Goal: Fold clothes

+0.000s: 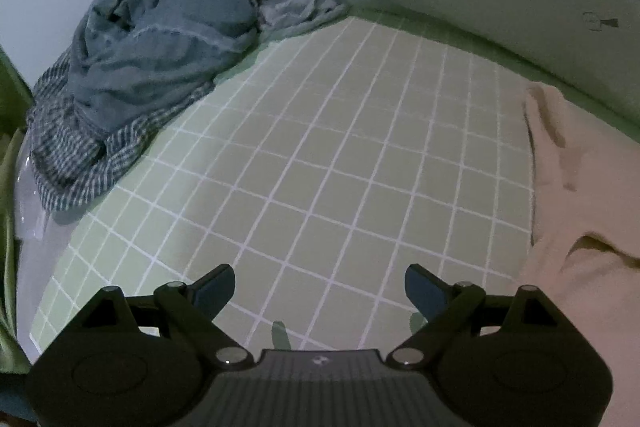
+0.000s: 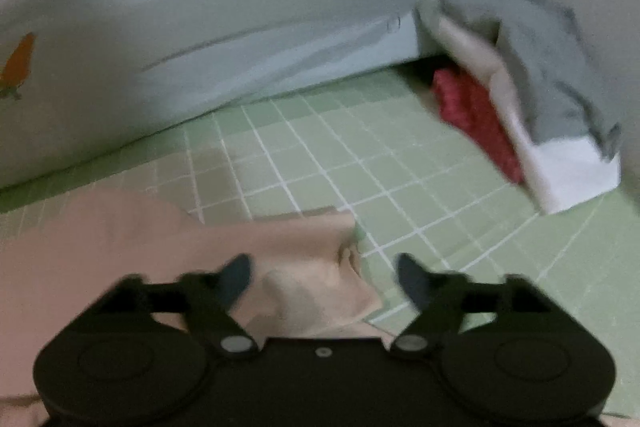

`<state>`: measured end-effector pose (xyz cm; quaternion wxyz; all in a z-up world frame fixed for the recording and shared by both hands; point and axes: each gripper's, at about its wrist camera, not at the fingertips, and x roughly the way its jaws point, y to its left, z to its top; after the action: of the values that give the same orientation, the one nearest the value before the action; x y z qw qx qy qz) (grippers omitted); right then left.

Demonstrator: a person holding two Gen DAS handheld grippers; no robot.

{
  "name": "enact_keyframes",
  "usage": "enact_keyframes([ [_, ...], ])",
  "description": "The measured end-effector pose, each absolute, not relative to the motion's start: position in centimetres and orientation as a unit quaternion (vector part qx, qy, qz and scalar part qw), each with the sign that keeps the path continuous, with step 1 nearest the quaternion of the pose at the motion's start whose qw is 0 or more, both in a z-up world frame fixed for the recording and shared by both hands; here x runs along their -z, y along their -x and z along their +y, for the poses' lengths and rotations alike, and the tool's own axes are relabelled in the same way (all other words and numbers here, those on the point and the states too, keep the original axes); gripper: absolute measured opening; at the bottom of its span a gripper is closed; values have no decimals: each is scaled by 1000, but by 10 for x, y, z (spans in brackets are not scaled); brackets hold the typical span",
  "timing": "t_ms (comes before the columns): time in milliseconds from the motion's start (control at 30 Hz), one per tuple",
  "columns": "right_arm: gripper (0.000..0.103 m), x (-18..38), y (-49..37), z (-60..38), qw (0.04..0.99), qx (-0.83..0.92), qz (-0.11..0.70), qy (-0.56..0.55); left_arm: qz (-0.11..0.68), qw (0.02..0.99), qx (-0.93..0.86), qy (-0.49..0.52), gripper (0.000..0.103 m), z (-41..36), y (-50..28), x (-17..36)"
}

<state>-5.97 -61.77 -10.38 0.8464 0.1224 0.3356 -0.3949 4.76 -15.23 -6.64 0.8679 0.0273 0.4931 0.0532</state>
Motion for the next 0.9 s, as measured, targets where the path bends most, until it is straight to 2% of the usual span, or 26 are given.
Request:
enact_keyframes([
  [33,98,100,62,-607,850,392,330,-119,492,869,-46,-24,92,-150,-46,67],
  [133,103,91,72,-569,863,363,331,-117,489,872,-21,-9,92,-141,-43,70],
  [433,103,90,126,-395,870,306,370,-111,464,882,77,-32,93,-111,-19,69],
  [900,103,92,136,-225,880,261,385,-92,458,873,160,-46,94,-26,8,65],
])
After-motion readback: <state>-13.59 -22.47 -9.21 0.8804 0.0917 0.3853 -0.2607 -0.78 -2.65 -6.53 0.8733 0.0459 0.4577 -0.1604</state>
